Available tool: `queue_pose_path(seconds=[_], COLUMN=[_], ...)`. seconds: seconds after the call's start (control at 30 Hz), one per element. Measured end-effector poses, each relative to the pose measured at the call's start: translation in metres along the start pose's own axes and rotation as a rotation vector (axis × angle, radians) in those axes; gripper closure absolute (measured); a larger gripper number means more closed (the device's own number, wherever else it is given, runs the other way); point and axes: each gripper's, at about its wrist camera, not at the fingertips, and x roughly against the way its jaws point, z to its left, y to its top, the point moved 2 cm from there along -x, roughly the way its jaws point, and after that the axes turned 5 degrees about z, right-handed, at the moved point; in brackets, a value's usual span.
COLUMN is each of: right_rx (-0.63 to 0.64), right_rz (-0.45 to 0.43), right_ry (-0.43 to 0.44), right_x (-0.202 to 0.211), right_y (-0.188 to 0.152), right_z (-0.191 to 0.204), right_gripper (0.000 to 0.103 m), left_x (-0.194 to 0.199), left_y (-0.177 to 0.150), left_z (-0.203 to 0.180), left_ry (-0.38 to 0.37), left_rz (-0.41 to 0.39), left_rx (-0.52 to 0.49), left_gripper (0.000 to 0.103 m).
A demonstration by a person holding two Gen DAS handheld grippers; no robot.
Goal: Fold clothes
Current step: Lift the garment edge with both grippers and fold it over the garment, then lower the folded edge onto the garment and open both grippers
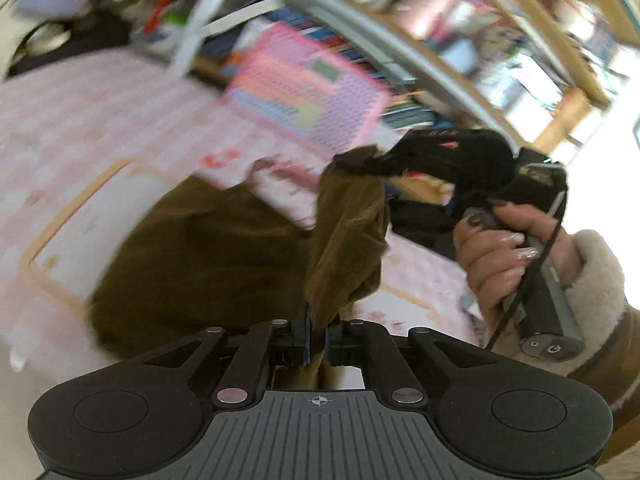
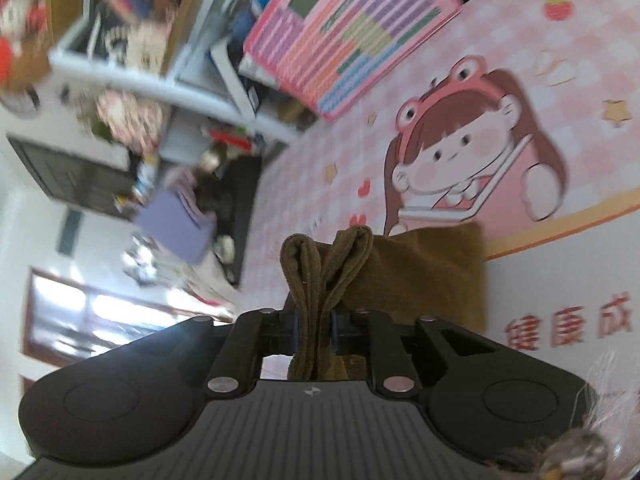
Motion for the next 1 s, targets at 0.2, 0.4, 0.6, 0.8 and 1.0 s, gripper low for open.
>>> queue_pose_path(seconds=[0.2,0.4,0.6,0.8,1.0], right_rx=[-0.006,-0.112,0.006,0.001,0.131], right_rz=[0.037,-0.071,-0.313,-0.309,-0.279], right_ry=[-0.134,-0.069,-0.347,-0.537,-0.685], right_x=[-0.067,-0.050,0.012,0.007,-0.031], right_y=[-0.020,-0.047,-0.108,-0.163,-0.177], right_z=[-0.002,-0.004,-0.001,-0.013,0.001], right_gripper=[0.063,0.059,0.057,0.056,0.051], left_x=[0.013,0.026,-0.016,-0.075,-0.106], left_y=[0.017,0.034,0.065,0.080,0.082], left_z=[0.050,0.100,0.092,0.081,0.090], left_ry=[0.005,0.009,-0.156,-0.189,-0.202], left_rz=[0.051,0.102,0.155,0.252,0.328], left_rx=[-0.021,-0.043,-0.130,-0.175,-0.091], left_gripper=[0.087,0.069,0.068,0.068,0.075])
